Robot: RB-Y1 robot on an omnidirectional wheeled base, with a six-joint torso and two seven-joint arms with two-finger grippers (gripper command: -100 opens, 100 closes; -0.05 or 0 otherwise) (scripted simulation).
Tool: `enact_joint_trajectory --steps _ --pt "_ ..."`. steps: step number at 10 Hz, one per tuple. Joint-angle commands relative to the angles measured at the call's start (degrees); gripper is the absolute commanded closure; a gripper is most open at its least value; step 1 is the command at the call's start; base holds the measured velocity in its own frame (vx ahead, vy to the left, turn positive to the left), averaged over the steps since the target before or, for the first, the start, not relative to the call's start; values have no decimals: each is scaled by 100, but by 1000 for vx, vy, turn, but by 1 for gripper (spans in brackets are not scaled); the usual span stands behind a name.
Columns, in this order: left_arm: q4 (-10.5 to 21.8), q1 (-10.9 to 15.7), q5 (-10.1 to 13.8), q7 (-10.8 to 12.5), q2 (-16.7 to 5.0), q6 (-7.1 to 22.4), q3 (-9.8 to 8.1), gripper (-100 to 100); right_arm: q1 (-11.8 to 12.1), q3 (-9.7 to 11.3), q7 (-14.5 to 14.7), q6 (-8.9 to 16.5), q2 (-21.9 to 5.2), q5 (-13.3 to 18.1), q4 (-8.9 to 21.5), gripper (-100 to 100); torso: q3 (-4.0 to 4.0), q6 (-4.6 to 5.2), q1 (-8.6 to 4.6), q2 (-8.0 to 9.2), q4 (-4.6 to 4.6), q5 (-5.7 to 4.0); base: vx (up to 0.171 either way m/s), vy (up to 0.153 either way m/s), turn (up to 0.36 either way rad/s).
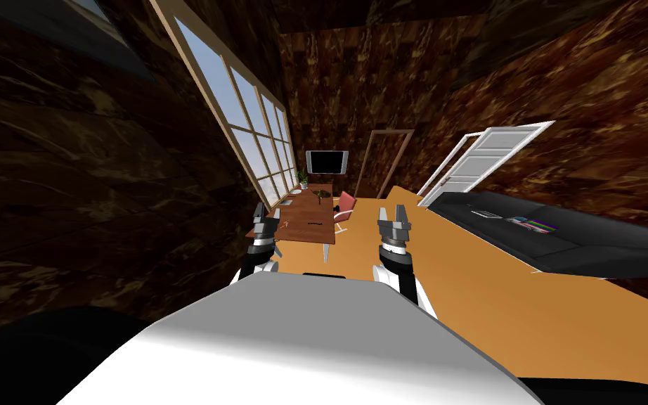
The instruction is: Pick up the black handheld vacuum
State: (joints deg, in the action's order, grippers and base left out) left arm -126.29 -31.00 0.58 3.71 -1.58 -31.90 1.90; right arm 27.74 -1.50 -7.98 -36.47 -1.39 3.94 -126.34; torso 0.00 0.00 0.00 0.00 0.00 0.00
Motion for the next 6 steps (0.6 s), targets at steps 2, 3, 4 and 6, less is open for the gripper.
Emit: enact_joint_trajectory --steps 2,3,4,6 --pt "184 105 149 76 -307 237 -171 -100 0 0 0 0 0 0 0 0 0 0 6 1 0 1 -6 20 -165" --pt "275 156 222 114 -395 355 -252 -100 -1 0 0 0 0 0 0 0 1 2 12 2 0 3 -10 36 -177" --pt "381 215 308 160 -475 495 -344 -100 -1 0 0 0 0 0 0 0 2 2 16 3 1 3 -19 39 -184" --pt "635 357 514 272 -614 827 -560 -100 -1 0 0 0 0 0 0 0 4 3 19 7 1 4 -28 45 -255"
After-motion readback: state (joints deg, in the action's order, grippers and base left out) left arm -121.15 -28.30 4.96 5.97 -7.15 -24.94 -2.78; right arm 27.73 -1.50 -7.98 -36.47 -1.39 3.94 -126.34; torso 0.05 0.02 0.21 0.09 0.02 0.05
